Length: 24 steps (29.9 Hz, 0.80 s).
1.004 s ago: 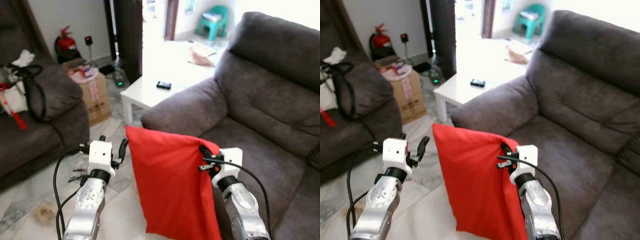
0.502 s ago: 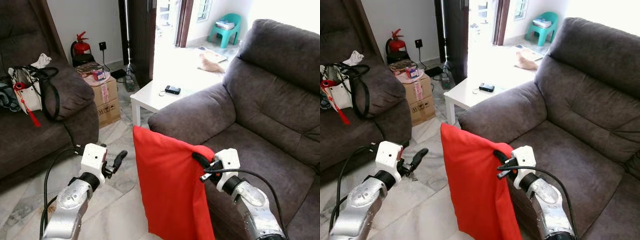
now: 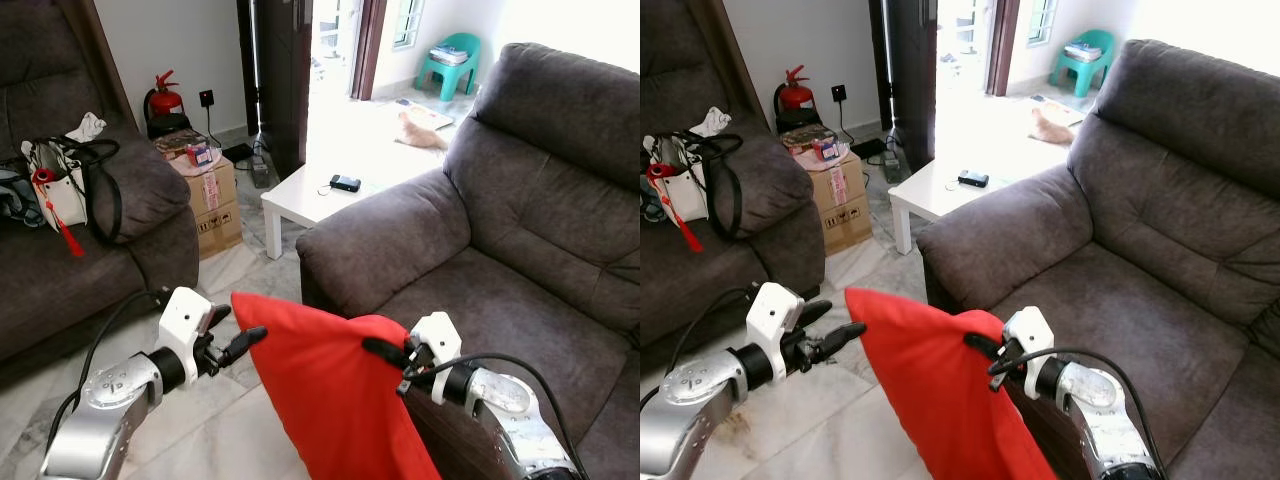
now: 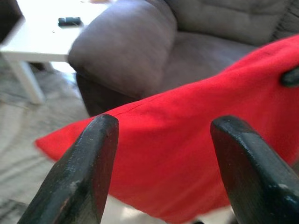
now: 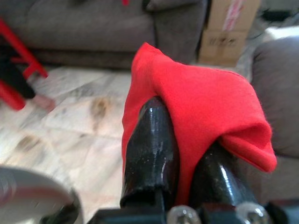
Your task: Move the pillow to the sofa from floor
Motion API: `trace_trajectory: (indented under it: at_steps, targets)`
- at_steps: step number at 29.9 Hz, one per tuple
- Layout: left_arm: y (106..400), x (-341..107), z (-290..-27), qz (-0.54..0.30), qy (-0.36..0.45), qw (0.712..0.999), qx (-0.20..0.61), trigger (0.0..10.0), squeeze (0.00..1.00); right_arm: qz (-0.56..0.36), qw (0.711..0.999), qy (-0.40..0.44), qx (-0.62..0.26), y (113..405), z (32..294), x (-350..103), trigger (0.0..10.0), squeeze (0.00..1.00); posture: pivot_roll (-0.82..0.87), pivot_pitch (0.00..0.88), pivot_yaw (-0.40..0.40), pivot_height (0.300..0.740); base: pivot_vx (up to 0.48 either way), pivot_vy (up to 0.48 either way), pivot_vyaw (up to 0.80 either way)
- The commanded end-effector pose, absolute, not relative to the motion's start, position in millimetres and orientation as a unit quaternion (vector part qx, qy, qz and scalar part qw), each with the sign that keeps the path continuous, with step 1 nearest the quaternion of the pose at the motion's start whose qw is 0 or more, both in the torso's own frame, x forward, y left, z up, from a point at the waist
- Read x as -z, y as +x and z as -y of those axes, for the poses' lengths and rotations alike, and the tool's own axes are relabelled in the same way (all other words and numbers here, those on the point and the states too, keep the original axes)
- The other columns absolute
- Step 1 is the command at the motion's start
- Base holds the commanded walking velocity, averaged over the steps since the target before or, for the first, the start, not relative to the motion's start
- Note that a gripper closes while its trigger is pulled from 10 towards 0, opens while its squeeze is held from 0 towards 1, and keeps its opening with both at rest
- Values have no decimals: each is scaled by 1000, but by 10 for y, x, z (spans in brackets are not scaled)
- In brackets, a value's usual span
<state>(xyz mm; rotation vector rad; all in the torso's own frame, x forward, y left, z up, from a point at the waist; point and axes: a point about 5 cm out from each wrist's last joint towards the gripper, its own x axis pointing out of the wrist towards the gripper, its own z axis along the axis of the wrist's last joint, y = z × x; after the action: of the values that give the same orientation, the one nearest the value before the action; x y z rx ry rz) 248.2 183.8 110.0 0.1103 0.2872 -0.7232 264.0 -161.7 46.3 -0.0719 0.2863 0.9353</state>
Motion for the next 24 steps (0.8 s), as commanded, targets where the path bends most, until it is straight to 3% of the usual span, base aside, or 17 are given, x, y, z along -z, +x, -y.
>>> trace_trajectory:
  at_steps: [1,15,18,20,24]
  targets:
    - [2434,-1116,-1800,-154,51,911,379,10000,0,-86,882,-39,-462,2722,1597,-680,10000,0,28,0,-50,740,0,0,0]
    - [2191,-1033,-1845,-238,68,862,442,10000,0,-141,824,-41,-548,2545,1690,-641,10000,0,34,0,-47,740,0,0,0]
    - [2125,-981,-1840,-265,86,841,463,10000,0,-146,813,-40,-562,2539,1691,-661,10000,0,36,0,-48,740,0,0,0]
    - [2031,-923,-1852,-295,110,812,491,10000,0,-155,786,-45,-597,2479,1677,-665,10000,0,42,0,-49,740,0,0,0]
    - [1963,-852,-1913,-322,147,787,506,10000,0,-158,765,-48,-622,2448,1652,-675,10000,0,42,0,-47,740,0,0,0]
